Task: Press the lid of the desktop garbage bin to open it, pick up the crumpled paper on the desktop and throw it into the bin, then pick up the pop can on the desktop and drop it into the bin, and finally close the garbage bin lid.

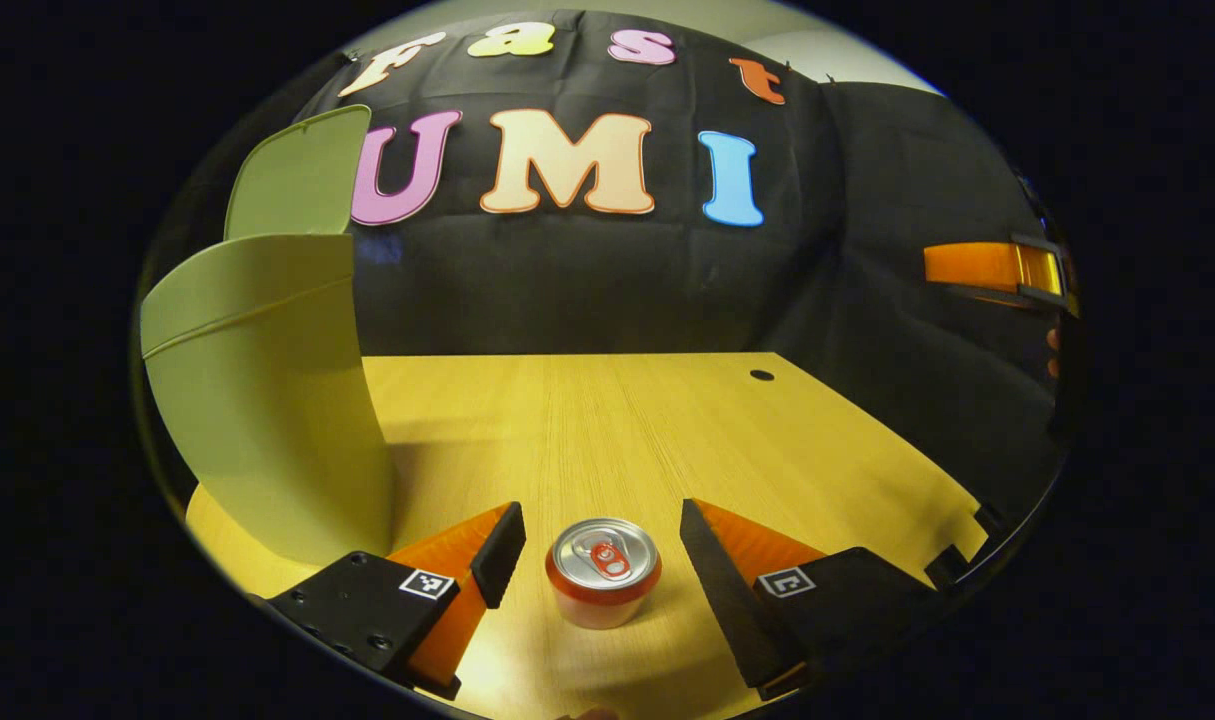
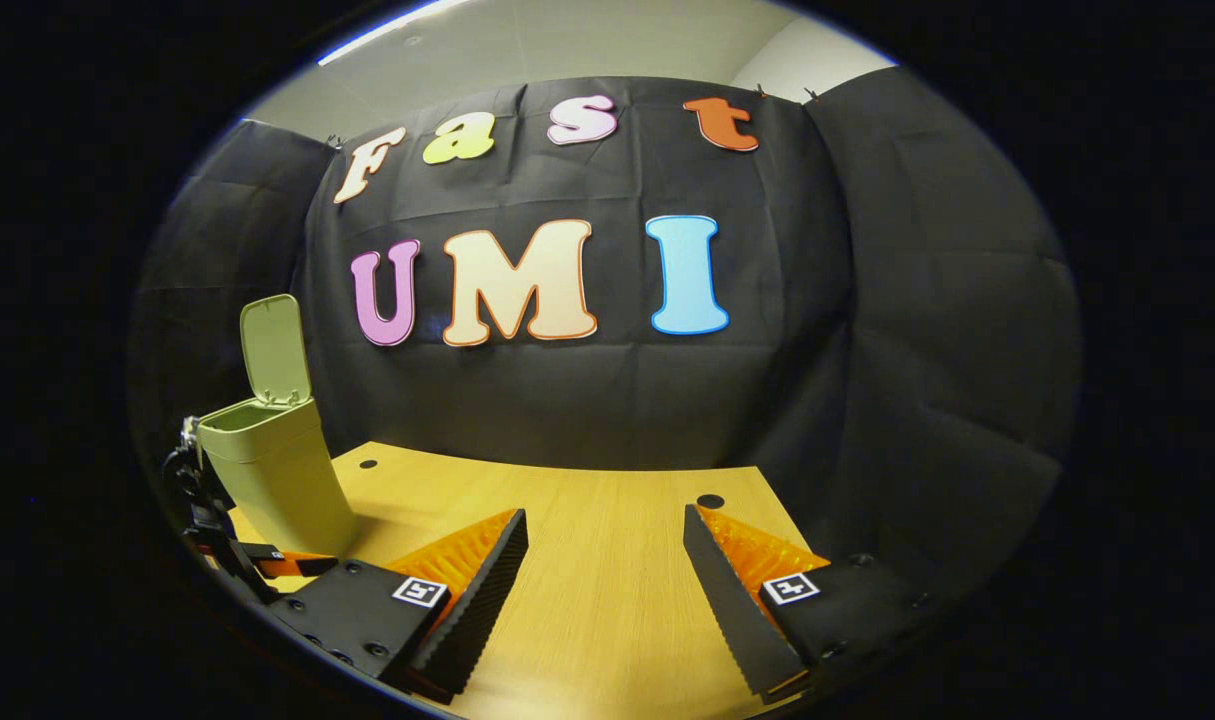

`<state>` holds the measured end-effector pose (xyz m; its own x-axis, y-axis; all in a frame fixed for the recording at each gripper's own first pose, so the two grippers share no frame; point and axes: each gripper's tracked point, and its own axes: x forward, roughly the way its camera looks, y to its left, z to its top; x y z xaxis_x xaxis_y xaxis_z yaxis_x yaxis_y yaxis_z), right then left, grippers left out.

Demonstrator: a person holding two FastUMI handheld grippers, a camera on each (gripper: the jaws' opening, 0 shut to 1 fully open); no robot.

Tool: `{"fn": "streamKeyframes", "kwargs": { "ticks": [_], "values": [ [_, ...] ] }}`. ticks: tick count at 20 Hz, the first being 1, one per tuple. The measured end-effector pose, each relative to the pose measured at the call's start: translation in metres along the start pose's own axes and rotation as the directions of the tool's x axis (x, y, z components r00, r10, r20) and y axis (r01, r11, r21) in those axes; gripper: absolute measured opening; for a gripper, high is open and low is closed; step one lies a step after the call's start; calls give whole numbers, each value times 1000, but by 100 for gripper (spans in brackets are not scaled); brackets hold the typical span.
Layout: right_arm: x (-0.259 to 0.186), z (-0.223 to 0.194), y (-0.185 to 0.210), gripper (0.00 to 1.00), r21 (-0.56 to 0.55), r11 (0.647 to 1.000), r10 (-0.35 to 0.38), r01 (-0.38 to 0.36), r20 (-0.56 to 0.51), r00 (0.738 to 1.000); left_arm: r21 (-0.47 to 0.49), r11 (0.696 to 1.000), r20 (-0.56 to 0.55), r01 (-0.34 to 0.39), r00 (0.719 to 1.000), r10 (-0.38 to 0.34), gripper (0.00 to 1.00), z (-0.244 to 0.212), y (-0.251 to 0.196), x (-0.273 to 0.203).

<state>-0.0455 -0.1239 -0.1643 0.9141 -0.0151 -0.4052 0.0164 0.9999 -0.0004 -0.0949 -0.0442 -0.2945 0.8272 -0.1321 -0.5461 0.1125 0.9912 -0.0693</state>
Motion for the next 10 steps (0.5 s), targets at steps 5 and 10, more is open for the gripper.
{"fn": "streamKeyframes", "kwargs": {
  "ticks": [5,10],
  "values": [
    [1,-7,-8,98,-10,1000,-8,8,-15,1000,8,1000,-88,-14,996,15,94,-36,0,9],
    [4,-10,-11,98,-17,1000,-16,16,-22,1000,23,999,-94,-30,995,32,78,-39,5,15]
  ]
}}
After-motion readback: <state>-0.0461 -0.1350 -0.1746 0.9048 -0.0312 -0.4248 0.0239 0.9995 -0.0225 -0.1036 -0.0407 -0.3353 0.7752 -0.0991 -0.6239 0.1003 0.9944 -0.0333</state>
